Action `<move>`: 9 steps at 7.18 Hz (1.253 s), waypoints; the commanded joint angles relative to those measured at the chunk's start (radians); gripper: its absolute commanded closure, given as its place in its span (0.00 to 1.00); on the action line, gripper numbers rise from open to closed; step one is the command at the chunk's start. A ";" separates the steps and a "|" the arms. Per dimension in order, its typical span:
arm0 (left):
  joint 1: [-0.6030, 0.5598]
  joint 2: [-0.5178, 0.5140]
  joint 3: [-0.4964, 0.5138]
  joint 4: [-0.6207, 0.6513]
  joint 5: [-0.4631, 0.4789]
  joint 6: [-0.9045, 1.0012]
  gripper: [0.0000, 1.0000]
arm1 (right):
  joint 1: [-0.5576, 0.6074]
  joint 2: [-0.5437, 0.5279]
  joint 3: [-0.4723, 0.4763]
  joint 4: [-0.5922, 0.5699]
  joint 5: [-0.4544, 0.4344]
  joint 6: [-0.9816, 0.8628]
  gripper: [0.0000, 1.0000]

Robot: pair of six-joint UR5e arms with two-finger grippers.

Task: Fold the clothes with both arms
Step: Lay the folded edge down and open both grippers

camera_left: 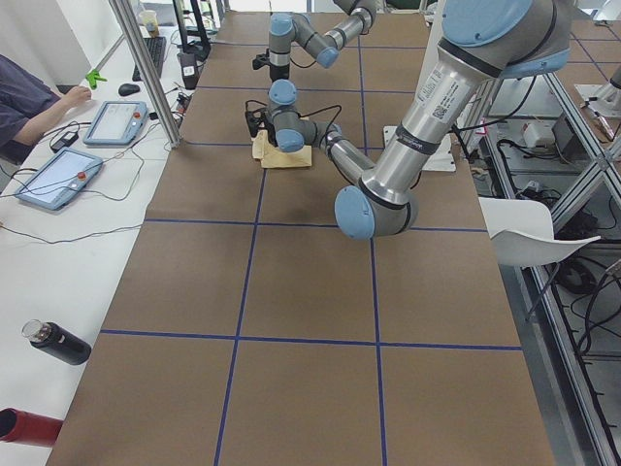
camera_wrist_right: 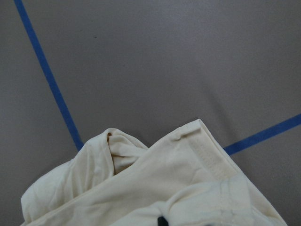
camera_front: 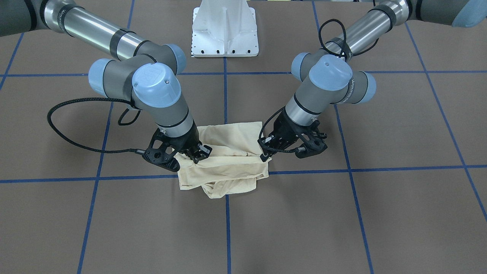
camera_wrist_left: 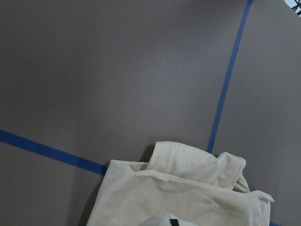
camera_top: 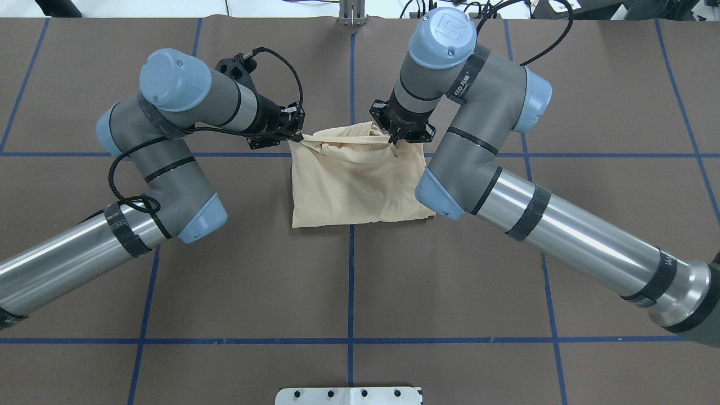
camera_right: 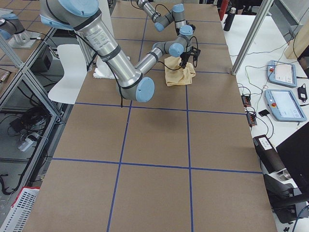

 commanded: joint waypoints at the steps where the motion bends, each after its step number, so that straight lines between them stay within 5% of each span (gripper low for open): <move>1: -0.001 -0.030 0.074 -0.057 0.002 0.000 1.00 | 0.007 0.019 -0.088 0.072 -0.004 -0.003 1.00; 3: -0.001 -0.030 0.080 -0.059 0.004 0.000 1.00 | 0.005 0.026 -0.103 0.090 -0.003 -0.001 1.00; 4: 0.001 -0.030 0.080 -0.059 0.004 0.000 1.00 | 0.005 0.025 -0.103 0.091 -0.003 -0.001 0.91; 5: -0.001 -0.032 0.078 -0.060 0.004 0.000 0.85 | 0.005 0.025 -0.103 0.090 -0.004 -0.001 0.09; 6: -0.001 -0.032 0.075 -0.062 0.004 0.000 0.25 | 0.010 0.026 -0.104 0.091 -0.003 0.000 0.00; 7: -0.002 -0.032 0.074 -0.062 0.004 -0.003 0.02 | 0.039 0.026 -0.109 0.091 0.019 -0.006 0.00; 9: -0.050 -0.023 0.072 -0.048 -0.024 0.009 0.01 | 0.065 0.042 -0.092 0.088 0.089 -0.037 0.00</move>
